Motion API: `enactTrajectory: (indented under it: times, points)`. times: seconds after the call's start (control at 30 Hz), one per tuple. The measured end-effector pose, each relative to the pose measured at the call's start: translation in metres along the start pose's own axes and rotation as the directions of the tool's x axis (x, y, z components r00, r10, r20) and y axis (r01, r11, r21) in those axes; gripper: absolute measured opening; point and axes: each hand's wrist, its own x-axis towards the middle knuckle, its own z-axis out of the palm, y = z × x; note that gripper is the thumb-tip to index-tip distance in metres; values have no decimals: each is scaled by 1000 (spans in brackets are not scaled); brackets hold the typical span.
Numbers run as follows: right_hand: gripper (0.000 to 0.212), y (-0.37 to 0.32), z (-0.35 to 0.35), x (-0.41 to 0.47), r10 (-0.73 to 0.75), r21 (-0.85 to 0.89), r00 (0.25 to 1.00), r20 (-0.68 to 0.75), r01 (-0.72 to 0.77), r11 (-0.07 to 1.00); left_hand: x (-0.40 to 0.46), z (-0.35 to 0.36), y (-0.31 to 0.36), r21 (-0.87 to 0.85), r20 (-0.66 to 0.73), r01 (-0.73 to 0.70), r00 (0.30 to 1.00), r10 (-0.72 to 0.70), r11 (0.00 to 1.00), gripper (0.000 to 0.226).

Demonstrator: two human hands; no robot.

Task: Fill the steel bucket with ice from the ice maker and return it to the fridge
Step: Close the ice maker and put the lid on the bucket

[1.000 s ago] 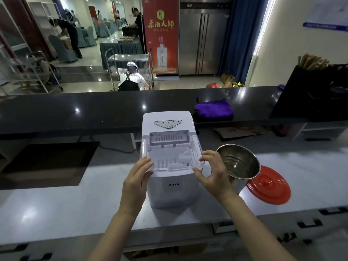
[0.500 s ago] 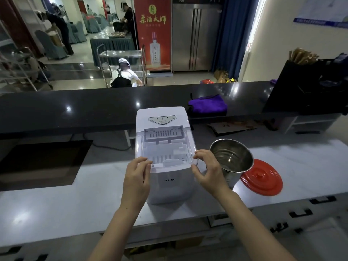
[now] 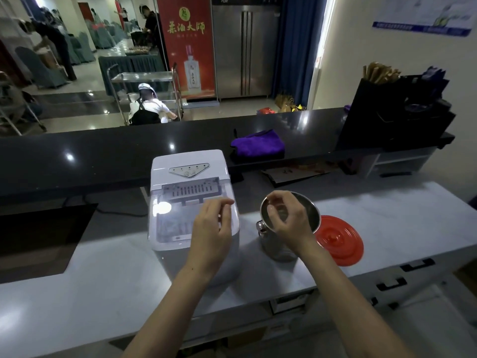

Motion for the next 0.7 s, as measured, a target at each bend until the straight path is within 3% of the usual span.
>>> enactTrajectory:
  times: [0.2,0.43,0.7]
  points:
    - [16,51,-48,17,86,-29,996,14,-85,996,15,76,31,-38,78,23,997,-21,999,16]
    - [15,125,-92,32,198,-46,979,52,-196,980,21,163,27,75,157,110,980,-121,991,17]
    - [17,213,-119,25,387,-66,915,114,-382,922,9,222,1,291,31,232,967,-251,928,21]
